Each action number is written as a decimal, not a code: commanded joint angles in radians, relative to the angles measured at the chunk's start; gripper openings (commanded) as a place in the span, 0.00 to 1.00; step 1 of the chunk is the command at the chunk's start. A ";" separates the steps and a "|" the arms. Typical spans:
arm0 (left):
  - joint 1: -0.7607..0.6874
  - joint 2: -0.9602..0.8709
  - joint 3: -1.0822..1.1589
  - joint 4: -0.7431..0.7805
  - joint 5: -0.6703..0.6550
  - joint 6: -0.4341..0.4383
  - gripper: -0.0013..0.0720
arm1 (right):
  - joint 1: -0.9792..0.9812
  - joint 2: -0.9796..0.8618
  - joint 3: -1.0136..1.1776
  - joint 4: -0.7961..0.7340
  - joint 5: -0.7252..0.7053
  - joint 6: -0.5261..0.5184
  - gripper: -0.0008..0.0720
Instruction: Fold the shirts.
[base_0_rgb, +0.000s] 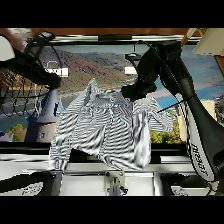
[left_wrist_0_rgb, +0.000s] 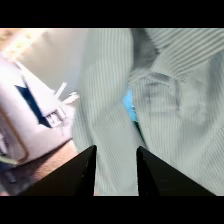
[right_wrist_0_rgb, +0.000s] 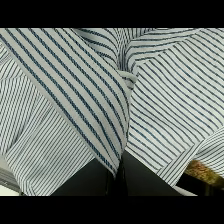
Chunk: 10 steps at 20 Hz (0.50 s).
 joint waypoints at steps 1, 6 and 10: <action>0.066 0.058 0.051 0.216 0.052 -0.026 0.49 | 0.000 -0.001 0.001 0.004 0.003 -0.002 0.12; 0.314 0.040 -0.024 0.125 0.009 -0.106 0.75 | 0.000 -0.001 0.001 0.004 -0.035 -0.006 0.12; 0.444 0.036 -0.208 -0.019 0.087 -0.105 0.76 | 0.000 -0.001 0.001 0.004 -0.045 -0.006 0.12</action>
